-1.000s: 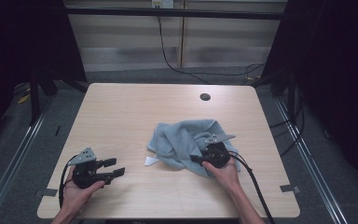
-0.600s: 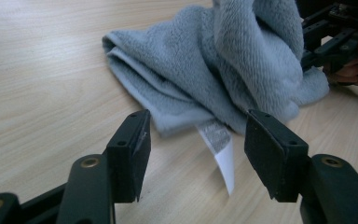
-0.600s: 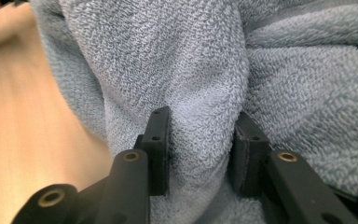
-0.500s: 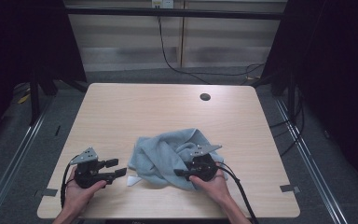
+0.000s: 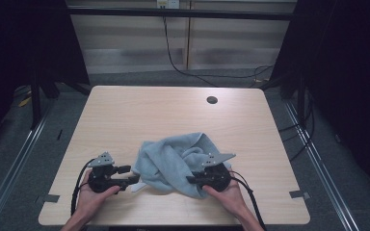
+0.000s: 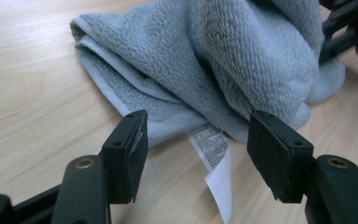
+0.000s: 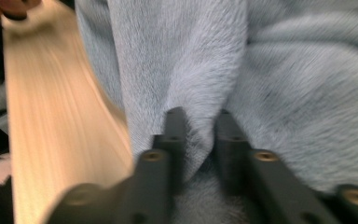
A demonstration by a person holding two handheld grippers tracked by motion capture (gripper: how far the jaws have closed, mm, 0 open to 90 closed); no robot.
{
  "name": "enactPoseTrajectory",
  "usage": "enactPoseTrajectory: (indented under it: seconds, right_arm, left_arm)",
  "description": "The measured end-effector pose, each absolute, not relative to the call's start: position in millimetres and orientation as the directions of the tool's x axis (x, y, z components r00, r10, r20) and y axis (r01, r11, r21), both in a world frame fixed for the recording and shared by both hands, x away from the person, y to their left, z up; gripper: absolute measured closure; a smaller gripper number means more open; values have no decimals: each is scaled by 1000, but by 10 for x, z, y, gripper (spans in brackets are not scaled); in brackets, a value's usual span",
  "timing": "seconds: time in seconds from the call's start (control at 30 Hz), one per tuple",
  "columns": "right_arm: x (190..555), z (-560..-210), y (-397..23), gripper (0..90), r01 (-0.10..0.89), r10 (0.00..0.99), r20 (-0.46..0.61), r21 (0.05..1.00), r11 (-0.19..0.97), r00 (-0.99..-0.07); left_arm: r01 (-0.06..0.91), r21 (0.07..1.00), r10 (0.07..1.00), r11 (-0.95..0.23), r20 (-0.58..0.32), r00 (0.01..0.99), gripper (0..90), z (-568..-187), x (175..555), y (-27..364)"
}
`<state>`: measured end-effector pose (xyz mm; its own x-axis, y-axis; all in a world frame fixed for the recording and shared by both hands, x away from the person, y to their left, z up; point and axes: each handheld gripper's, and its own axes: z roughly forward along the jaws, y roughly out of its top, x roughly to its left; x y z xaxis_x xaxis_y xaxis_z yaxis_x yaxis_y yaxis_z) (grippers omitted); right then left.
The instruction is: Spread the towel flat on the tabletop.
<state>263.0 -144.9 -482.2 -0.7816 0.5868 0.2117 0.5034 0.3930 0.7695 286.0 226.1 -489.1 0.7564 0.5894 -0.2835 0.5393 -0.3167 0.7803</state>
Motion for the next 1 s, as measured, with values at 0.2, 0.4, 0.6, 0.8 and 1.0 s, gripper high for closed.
enactPoseTrajectory:
  seconds: [0.2, 0.4, 0.6, 0.8, 1.0]
  right_arm:
    - [2715, -4448, -1807, 861, 470, 646, 202, 839, 274, -736]
    - [2842, -4395, -2201, 863, 493, 746, 183, 843, 217, -641]
    - [2933, -4828, -2363, 862, 588, 795, 215, 781, 209, -568]
    - [2937, -4932, -2282, 862, 605, 787, 208, 757, 246, -580]
    - [2927, -5008, -2213, 861, 619, 779, 207, 736, 275, -592]
  left_arm:
    - [568, 749, 603, -342, -288, 744, 368, -4900, 2927, 2180]
    - [529, 765, 582, -368, -254, 772, 356, -4874, 2970, 2076]
    - [502, 775, 549, -384, -246, 799, 403, -4865, 3024, 1932]
    - [498, 757, 541, -423, -230, 809, 431, -4989, 3126, 1709]
    - [457, 757, 553, -467, -154, 819, 652, -5025, 3070, 1711]
